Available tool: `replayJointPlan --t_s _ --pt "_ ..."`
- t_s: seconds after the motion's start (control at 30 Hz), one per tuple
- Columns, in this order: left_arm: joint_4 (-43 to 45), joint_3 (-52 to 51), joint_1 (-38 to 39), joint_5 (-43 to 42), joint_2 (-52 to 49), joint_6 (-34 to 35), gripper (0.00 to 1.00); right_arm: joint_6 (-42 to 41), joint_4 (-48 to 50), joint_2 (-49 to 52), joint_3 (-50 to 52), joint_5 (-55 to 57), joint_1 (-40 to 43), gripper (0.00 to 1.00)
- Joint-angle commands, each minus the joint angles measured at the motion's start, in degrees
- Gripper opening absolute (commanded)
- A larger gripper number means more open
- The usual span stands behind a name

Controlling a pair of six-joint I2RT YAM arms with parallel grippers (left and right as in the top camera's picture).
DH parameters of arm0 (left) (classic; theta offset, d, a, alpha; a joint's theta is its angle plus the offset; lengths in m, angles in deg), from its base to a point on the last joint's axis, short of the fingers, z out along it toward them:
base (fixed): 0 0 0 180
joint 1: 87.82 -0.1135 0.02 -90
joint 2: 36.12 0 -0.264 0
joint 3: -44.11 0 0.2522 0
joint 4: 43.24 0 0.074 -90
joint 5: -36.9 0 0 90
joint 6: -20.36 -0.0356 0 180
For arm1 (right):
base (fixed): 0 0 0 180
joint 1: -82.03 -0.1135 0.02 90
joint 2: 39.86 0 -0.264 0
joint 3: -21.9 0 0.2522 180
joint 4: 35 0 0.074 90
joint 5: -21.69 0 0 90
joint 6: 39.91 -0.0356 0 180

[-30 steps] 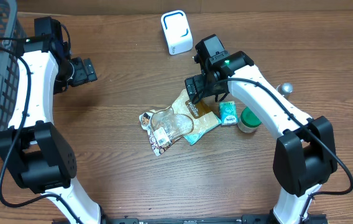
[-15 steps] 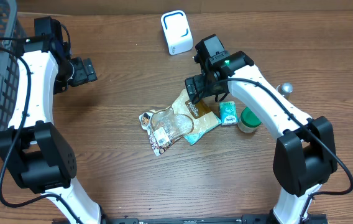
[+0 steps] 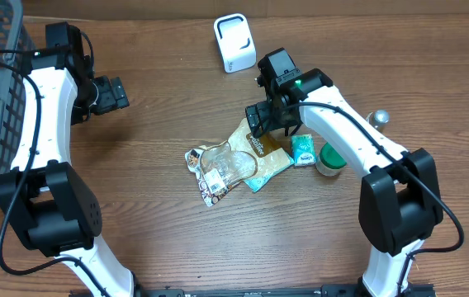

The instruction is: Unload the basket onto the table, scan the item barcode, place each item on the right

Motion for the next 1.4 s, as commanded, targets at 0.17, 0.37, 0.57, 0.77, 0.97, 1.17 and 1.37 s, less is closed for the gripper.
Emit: replayJointPlan --t_s 0.17,0.37,0.57,0.77,0.97,1.17,1.37 --pt "0.07 1.16 -0.31 0.55 0.57 -0.46 1.0 -0.04 0.63 -4.98 -9.7 0.33 0.39 1.0" --pt "0.07 1.16 -0.31 0.55 0.57 -0.46 0.99 -0.04 1.29 -14.12 -9.81 0.33 0.96 1.0" --pt "0.07 1.16 -0.31 0.55 0.57 -0.46 1.0 -0.04 1.27 -24.55 -9.81 0.33 2.91 1.0" --pt "0.07 1.16 -0.31 0.55 0.57 -0.46 1.0 -0.04 1.25 -37.16 -9.68 0.33 7.17 1.0" --pt "0.07 1.16 -0.31 0.55 0.57 -0.46 0.99 -0.04 1.25 -48.96 -9.66 0.33 12.66 1.0" --pt "0.07 1.16 -0.31 0.55 0.57 -0.46 0.99 -0.04 1.22 -59.39 -9.64 0.33 12.87 1.0" --pt "0.07 1.16 -0.31 0.55 0.57 -0.46 1.0 -0.04 0.96 -66.05 -9.64 0.33 12.9 1.0"
